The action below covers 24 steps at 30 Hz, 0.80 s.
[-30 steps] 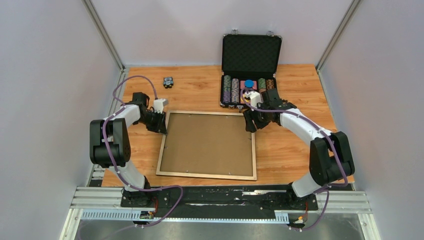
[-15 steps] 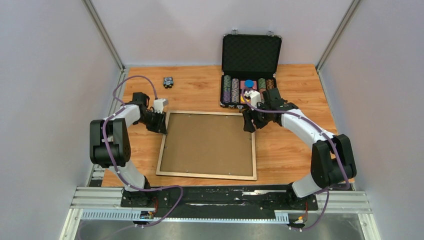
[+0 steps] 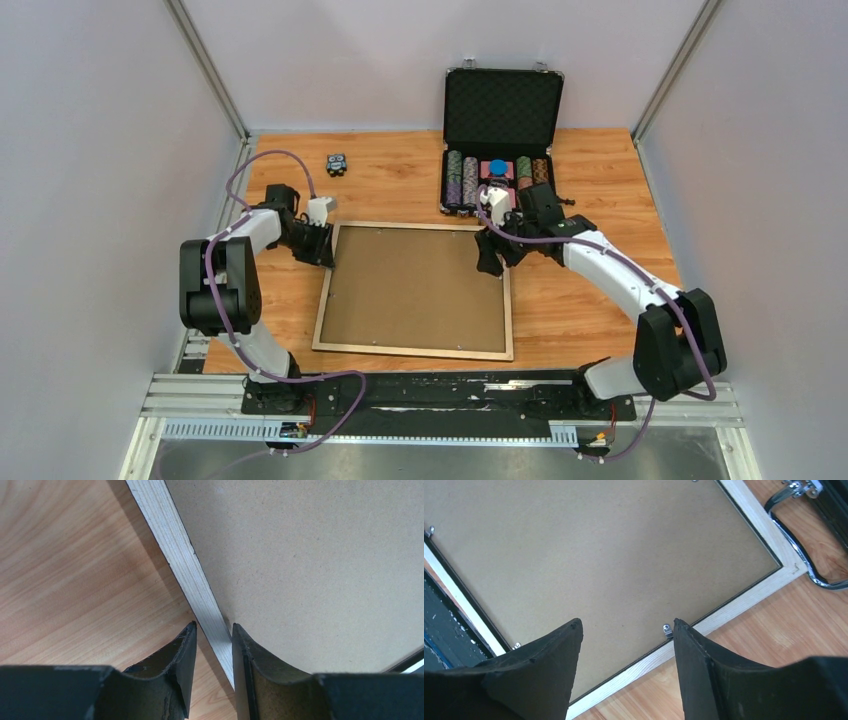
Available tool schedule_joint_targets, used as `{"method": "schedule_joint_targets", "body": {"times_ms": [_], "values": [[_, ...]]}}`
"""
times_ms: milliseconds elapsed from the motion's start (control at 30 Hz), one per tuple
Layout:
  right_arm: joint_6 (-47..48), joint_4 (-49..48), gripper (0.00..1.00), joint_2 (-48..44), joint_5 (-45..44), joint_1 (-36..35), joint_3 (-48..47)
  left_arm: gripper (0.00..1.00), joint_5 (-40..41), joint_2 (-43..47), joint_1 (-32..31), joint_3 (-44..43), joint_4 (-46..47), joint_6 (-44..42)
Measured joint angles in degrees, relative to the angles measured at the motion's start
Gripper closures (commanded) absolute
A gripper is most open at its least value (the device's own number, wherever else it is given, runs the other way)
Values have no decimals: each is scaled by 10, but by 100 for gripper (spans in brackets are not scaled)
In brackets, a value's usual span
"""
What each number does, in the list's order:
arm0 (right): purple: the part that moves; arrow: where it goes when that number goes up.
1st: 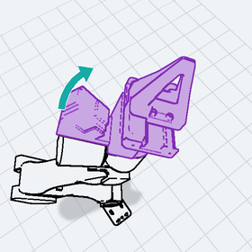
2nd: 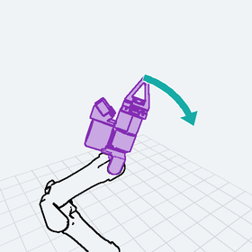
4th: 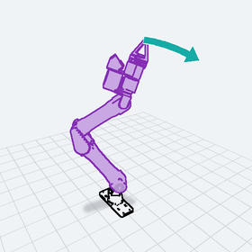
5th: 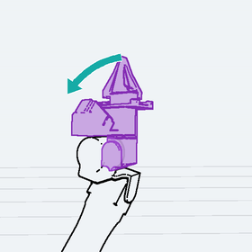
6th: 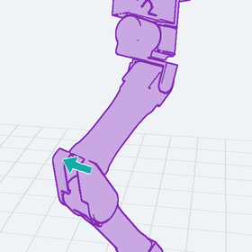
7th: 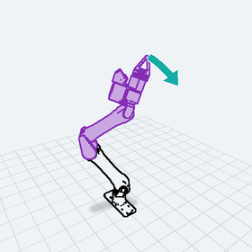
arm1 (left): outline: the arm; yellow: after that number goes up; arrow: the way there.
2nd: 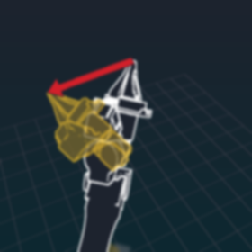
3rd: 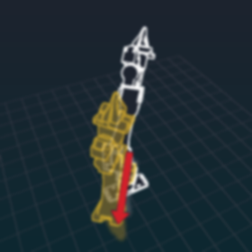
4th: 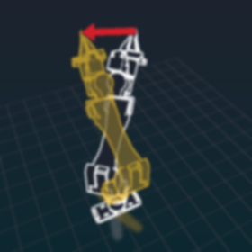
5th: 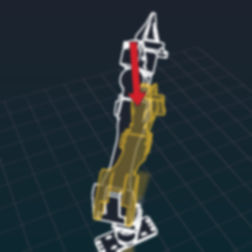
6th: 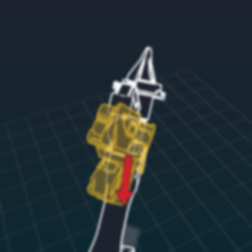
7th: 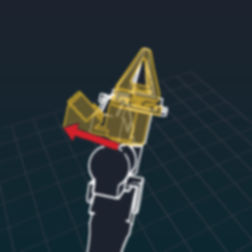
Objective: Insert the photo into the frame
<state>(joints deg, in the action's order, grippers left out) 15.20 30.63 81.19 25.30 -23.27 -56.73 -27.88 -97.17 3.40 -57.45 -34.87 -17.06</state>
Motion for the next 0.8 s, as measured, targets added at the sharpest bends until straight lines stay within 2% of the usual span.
{"method": "schedule_joint_targets", "body": {"times_ms": [100, 233, 400, 500, 800], "values": [[8, 0, 32, -13, -9, -18, 10, 56, 3, 0, 0, 0, 2, 0], [19, -1, 31, -31, -32, -50, 20, 42, 16, 7, 0, 0, 12, -2], [35, -2, 30, -68, -47, -109, 41, 14, 40, 27, 0, 0, 24, -2], [45, -1, 30, -86, -57, -157, 57, 2, 61, 32, 0, 0, 27, -1], [60, -9, 31, -81, -93, -343, 90, 0, 140, 50, 0, -32, 14, 2]]}}
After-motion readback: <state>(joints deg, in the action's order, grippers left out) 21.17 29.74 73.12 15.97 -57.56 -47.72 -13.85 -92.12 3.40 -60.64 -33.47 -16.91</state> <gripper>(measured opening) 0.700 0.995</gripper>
